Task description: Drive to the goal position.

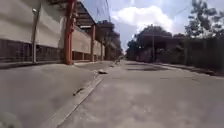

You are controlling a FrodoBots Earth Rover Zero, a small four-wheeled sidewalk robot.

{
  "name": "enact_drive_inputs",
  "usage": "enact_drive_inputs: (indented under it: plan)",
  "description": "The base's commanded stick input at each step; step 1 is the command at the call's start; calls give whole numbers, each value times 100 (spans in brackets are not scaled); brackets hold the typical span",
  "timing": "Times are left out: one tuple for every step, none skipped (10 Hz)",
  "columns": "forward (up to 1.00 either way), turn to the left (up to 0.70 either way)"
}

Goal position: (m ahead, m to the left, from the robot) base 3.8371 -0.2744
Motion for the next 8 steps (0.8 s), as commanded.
enact_drive_inputs:
  plan:
    - [100, 0]
    - [100, 0]
    - [100, 0]
    - [100, 0]
    - [100, 0]
    - [100, -13]
    - [100, -34]
    - [90, -42]
